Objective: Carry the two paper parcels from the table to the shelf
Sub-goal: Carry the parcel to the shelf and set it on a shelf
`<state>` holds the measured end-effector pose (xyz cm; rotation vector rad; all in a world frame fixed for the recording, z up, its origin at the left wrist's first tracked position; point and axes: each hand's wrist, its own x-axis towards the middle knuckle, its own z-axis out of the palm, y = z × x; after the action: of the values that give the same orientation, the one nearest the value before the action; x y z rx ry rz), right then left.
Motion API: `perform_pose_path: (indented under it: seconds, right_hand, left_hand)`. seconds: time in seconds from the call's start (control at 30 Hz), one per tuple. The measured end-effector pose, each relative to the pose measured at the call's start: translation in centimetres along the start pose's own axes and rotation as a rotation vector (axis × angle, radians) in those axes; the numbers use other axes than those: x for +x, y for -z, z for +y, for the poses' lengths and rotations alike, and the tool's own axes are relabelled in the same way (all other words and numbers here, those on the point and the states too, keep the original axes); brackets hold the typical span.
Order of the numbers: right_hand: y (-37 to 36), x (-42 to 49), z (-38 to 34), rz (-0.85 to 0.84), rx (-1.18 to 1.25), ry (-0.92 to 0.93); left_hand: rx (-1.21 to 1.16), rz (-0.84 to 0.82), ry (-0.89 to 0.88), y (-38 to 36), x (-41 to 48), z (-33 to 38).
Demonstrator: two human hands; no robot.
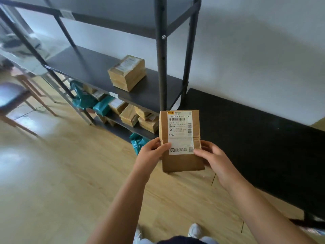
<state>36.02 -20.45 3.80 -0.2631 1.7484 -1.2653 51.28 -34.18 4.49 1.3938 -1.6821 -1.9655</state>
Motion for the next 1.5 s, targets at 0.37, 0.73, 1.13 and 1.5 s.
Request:
perform_pose_path:
  seconds: [0.37, 0.73, 1.13, 1.5]
  right_hand:
    - [-21.4, 1.4, -1.0, -0.037, -0.010, 0.065]
    - [-33.1, 6.5, -4.4, -0.087, -0.069, 0.049]
    - [-41.2, 18.3, -12.0, -0.039, -0.081, 0.013]
    - [-48.4, 21.6, -16.1, 0.212, 0.043, 0.060]
  left_hand:
    - [-0.035, 0.107, -0.011, 20.8, 1.8, -1.8]
    - [-0.098, 0.139, -0.008, 33.0, 5.9, -0.7]
    - [0.072, 0.121, 0.026, 41.5, 17.8, 5.6]
    - [0.121, -0.035, -0.063, 48.7, 25.3, 10.3]
